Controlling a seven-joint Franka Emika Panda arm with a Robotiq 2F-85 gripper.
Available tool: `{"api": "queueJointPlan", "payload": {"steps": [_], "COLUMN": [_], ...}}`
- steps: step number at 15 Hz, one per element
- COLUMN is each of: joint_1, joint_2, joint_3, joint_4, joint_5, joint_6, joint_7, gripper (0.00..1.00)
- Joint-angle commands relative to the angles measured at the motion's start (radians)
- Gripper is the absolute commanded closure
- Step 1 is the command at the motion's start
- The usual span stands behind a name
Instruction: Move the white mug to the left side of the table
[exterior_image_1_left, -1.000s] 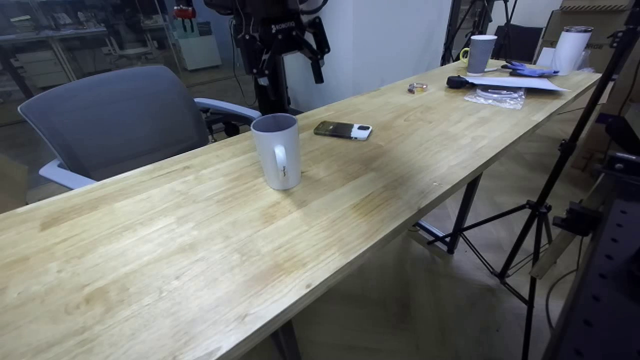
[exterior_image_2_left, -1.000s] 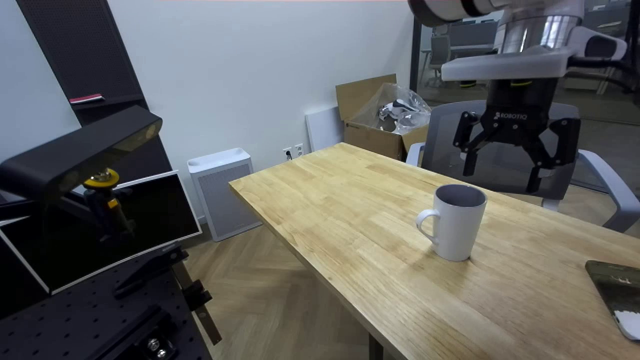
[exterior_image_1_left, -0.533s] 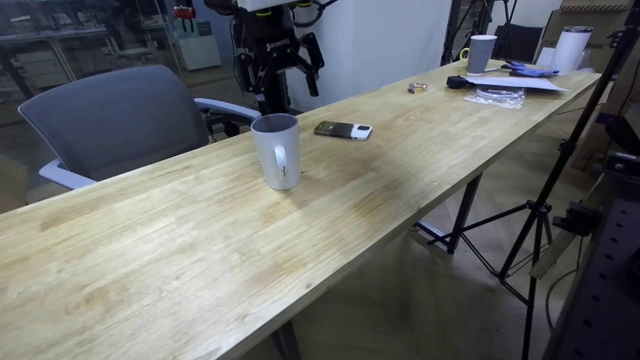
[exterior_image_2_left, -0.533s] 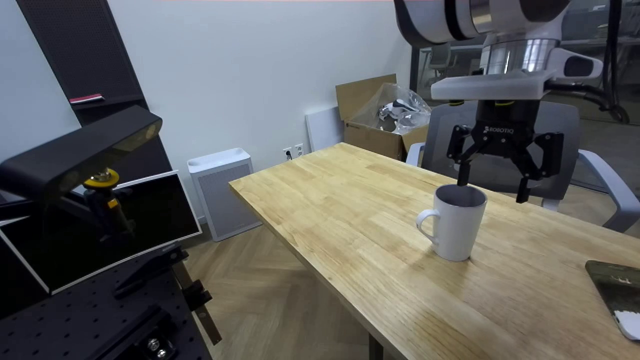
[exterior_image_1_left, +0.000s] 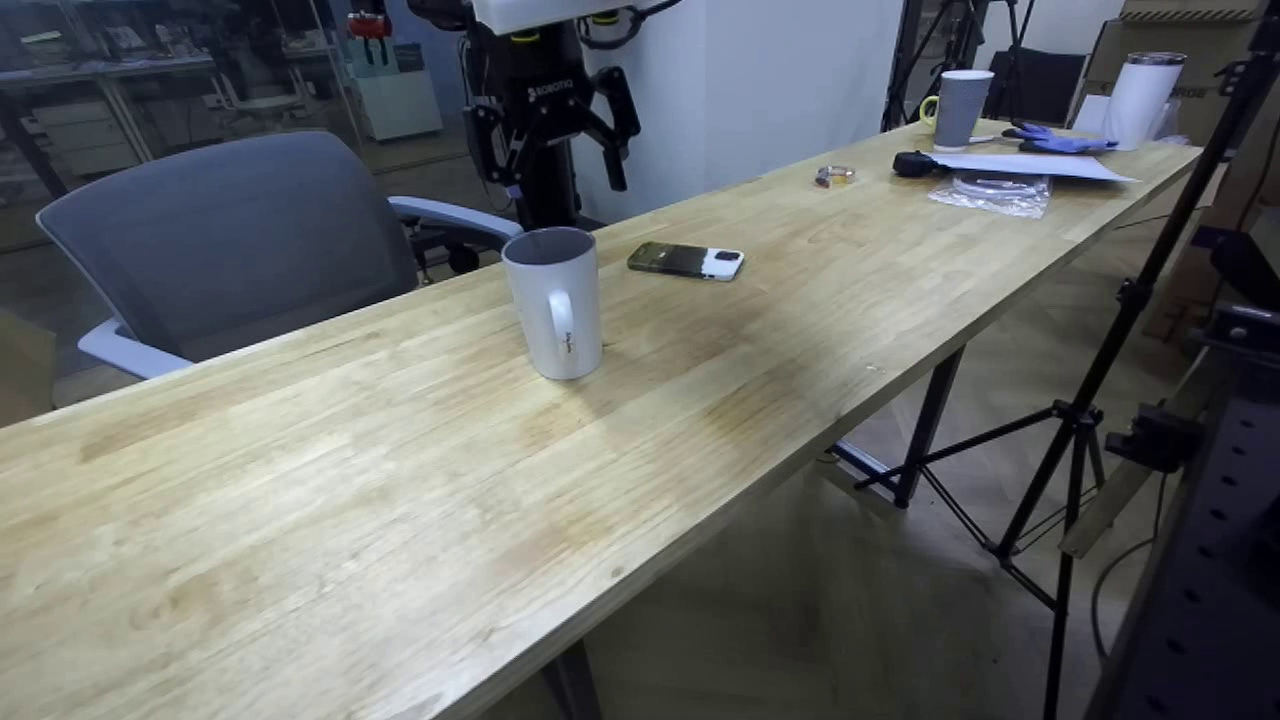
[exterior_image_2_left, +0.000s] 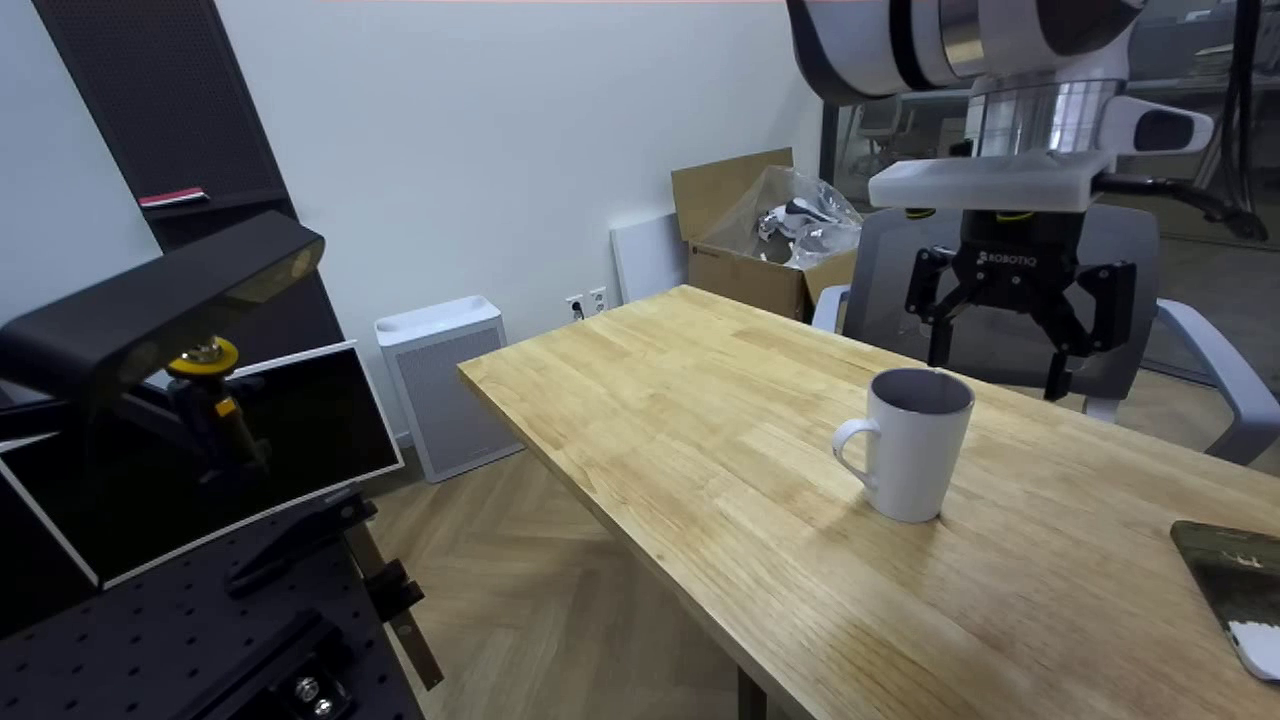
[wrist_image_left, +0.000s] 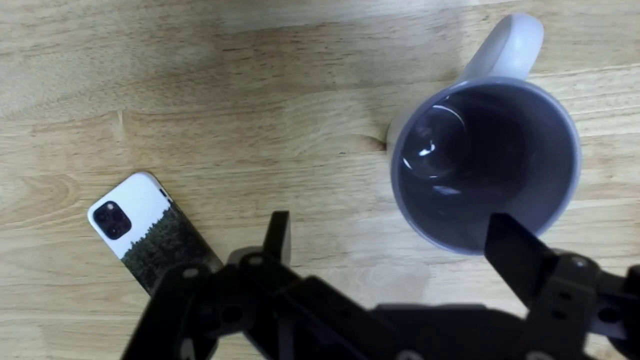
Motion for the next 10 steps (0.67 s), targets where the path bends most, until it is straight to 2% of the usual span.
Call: {"api": "queueJointPlan", "payload": {"steps": [1,10], "joint_1": [0.005,0.008], "joint_2": [0.004,0.033], "joint_3": [-0.003,-0.006], "joint_4": [-0.006,-0.006], "joint_5": [0.002,0.004], "joint_6": [0.027,0.029], "joint_7": [0.033,0.049], "gripper": [0.00,0.00]}}
